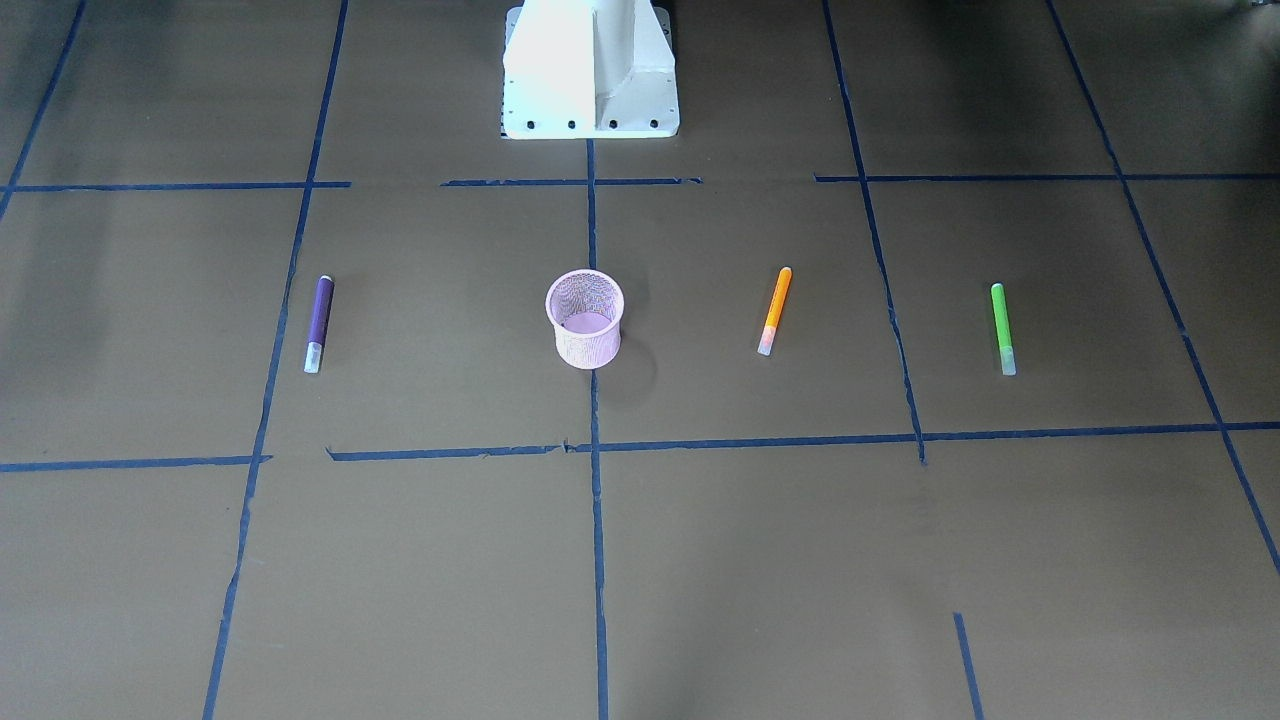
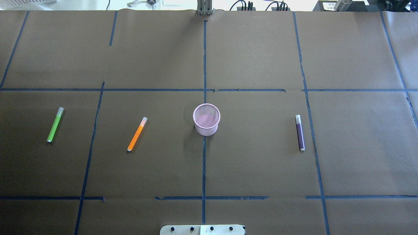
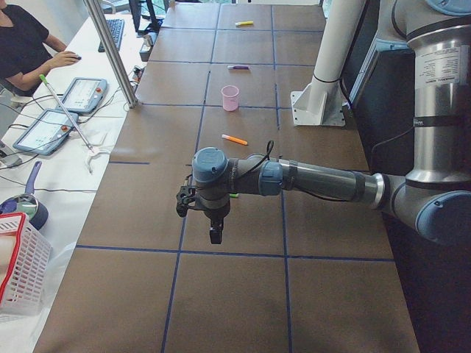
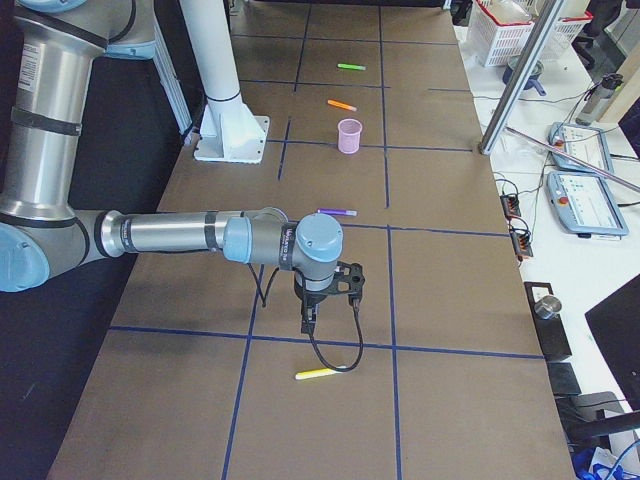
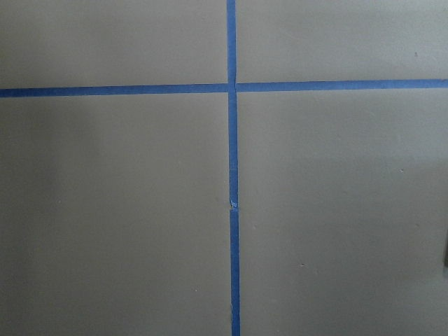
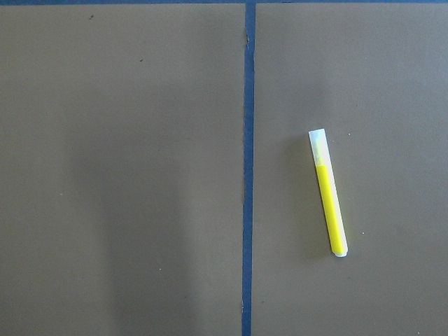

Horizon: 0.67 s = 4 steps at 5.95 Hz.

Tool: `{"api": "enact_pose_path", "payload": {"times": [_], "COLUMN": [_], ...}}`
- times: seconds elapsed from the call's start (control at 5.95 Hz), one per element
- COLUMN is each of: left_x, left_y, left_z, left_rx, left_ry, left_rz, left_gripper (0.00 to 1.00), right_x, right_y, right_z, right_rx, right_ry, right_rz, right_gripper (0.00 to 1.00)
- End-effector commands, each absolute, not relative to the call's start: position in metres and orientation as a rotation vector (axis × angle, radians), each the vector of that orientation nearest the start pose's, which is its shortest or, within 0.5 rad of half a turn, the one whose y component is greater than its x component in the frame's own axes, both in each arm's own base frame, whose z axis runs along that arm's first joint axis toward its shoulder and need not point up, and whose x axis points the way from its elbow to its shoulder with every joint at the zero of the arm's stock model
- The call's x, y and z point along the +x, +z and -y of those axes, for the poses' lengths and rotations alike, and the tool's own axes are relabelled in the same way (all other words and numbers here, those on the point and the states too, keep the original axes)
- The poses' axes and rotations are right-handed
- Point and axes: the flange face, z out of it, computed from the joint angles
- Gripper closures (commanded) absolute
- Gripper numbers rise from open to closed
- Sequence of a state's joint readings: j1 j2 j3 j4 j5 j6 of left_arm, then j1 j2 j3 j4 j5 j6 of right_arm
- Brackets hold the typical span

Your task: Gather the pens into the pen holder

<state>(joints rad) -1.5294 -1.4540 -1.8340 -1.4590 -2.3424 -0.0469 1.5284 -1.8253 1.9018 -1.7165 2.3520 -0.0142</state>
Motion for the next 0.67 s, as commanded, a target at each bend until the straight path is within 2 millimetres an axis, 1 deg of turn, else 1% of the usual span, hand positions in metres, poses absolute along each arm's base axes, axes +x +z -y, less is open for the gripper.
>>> {"api": "enact_pose_path", "payload": {"times": [0.0,0.17,0.34,0.5], "left_x": [-0.038,-0.017,0.035,0.062], "left_y": [0.578,0.571,0.567,0.561], "left_z": [0.440,0.445,0.453,0.460], "left_rx": [0.020,0.038,0.086,0.092], "left_ry": [0.025,0.086,0.229,0.294], "left_rz": [-0.789,-0.792,-0.803,-0.809], "left_gripper": [0.00,0.00,0.00,0.00], "right_x": [0.046,0.046,0.045,0.043], "right_y": [0.617,0.615,0.613,0.612], "right_z": [0.382,0.383,0.384,0.383], "right_rx": [-0.067,-0.064,-0.062,-0.063], "right_ry": [-0.035,-0.036,-0.037,-0.035], "right_rz": [0.792,0.792,0.812,0.835], "right_gripper": [0.00,0.00,0.00,0.00]}}
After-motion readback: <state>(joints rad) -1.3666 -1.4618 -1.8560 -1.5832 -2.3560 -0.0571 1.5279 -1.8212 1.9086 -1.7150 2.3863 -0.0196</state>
